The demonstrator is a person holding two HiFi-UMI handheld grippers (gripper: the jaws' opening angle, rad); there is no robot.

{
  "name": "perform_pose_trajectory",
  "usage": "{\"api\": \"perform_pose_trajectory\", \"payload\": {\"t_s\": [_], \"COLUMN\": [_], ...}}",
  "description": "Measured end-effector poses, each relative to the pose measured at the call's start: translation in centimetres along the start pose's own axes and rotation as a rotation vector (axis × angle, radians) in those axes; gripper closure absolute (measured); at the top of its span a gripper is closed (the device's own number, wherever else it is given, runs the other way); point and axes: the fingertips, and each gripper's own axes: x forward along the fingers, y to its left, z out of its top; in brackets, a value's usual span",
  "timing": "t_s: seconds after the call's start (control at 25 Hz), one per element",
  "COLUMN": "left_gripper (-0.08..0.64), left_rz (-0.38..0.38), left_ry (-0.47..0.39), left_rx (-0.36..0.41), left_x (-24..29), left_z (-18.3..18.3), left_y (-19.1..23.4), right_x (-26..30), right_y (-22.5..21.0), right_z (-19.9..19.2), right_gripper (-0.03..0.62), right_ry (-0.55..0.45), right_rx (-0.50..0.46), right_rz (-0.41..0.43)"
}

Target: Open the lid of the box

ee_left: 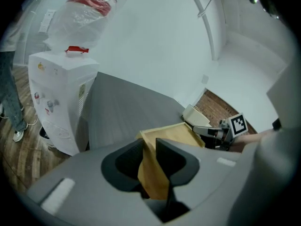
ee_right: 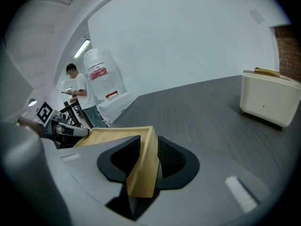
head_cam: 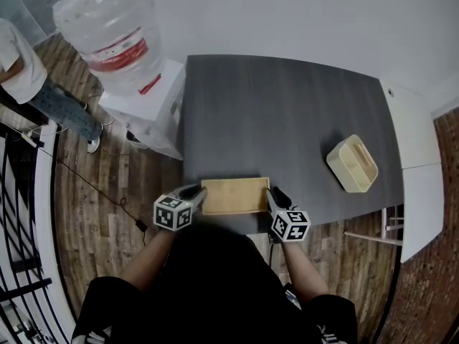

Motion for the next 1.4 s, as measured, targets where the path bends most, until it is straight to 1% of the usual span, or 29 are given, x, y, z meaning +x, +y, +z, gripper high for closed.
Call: {"api": "perform_pose_trajectory", "payload": {"t_s": [0.28, 0.48, 0.56, 0.68, 0.84, 1.0, 1.16, 1.24, 1.4], "left_gripper": [0.474, 0.469, 0.466, 0.465, 0.465, 0.465, 0.463, 0.463, 0.463], "left_rz": [-0.009, 0.000, 0.005, 0.001, 0.009, 0.033, 0.045, 0.045, 0.041], "left_ry": [0.010, 0.022, 0.026, 0.026, 0.032, 0.047, 0.053, 0.053, 0.055], "left_rx": [-0.001, -0.011, -0.019, -0.036, -0.042, -0.027, -0.021, -0.022, -0.033], "left_x": [-0.1, -0.2, -0.2, -0.1, -0.1, 0.1, 0.1, 0.1, 0.0], "left_z": [0.0, -0.1, -0.1, -0.1, 0.0, 0.1, 0.0, 0.0, -0.2], "left_y": [0.1, 0.2, 0.3, 0.3, 0.3, 0.2, 0.2, 0.3, 0.3], "right_x": [0.0, -0.1, -0.2, -0.3, -0.4, -0.6, -1.3, -1.4, -1.5], "right_y": [0.0, -0.3, -0.2, -0.2, -0.2, -0.7, -2.8, -3.4, -3.7], "right_z": [-0.3, -0.4, -0.4, -0.3, -0.2, 0.0, 0.1, 0.2, 0.1], "right_gripper": [0.489, 0.491, 0.505, 0.554, 0.557, 0.559, 0.563, 0.563, 0.563], "right_ry": [0.014, 0.019, 0.020, 0.021, 0.028, 0.029, 0.015, 0.014, 0.018], "right_rx": [-0.015, -0.018, -0.025, -0.028, -0.032, -0.047, 0.007, 0.017, 0.001], "right_rz": [0.023, 0.019, 0.017, 0.024, 0.026, -0.011, -0.059, -0.066, -0.076]}}
